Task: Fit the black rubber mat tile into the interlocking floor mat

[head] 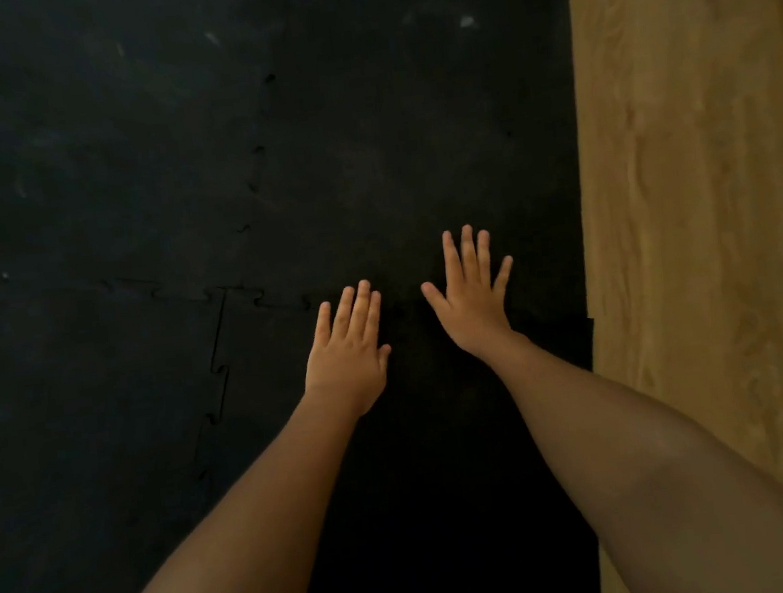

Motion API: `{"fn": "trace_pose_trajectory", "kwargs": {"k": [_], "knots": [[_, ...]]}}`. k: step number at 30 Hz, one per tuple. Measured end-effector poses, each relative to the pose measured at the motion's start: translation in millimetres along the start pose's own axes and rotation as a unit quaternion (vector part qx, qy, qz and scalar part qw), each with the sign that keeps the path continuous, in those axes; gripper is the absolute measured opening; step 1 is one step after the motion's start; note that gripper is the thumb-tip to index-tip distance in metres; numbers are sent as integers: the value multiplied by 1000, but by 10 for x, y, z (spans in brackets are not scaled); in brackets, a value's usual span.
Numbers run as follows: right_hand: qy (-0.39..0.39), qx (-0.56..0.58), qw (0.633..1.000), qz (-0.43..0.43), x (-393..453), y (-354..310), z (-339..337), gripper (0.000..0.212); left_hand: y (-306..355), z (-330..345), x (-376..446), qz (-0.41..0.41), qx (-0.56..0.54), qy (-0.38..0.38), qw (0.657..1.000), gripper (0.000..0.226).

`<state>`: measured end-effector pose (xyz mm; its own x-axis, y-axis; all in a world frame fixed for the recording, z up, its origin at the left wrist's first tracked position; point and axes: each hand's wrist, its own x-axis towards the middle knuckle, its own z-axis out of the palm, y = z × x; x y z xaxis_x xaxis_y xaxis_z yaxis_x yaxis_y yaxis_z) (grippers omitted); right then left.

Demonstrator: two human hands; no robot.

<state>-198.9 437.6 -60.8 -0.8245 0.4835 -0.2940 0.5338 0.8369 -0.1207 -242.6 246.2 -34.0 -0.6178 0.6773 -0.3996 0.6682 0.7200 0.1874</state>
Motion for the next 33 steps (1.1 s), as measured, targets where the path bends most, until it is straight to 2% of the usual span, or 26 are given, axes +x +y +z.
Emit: {"fn": "trace_pose_trajectory", "kwargs": {"k": [3, 5, 7, 10, 13, 16, 18, 21, 23, 27, 30, 32, 33], "knots": [[57, 18, 989, 132, -333, 364, -95, 85, 339, -36, 0, 84, -15, 35, 996, 68], [27, 16, 979, 201, -672, 577, -32, 92, 574, 3, 40, 107, -30, 9, 994, 67], [-56, 37, 972, 224, -899, 676, 79, 103, 730, 98, 95, 93, -22, -47, 994, 67], [-165, 90, 954, 236, -895, 707, 80, 132, 756, 229, 153, 73, 10, -69, 995, 72], [-197, 109, 949, 221, -894, 690, -37, 151, 712, 165, 178, 88, 29, -89, 992, 73], [-212, 98, 947, 222, -909, 645, -121, 160, 759, -97, 179, 79, -12, -116, 990, 68], [-213, 94, 946, 226, -938, 611, -154, 163, 735, -289, 95, 79, -22, -71, 994, 63], [-203, 103, 948, 222, -928, 644, -182, 162, 546, -458, -161, 72, -17, 39, 996, 62], [-197, 112, 951, 209, -960, 682, -147, 162, 372, -448, -437, 59, -21, 75, 995, 62], [-183, 115, 956, 198, -966, 679, -68, 164, 44, -326, -1041, 7, -23, 53, 998, 60], [-143, 143, 961, 191, -1102, 655, -145, 154, -167, -413, -1487, 27, 17, 59, 998, 64], [-80, 143, 977, 139, -1309, 496, -136, 144, -309, -601, -1777, 23, 76, 64, 995, 67], [-77, 143, 981, 104, -1415, 401, -226, 140, -319, -723, -1898, 29, 107, 59, 992, 68]]}}
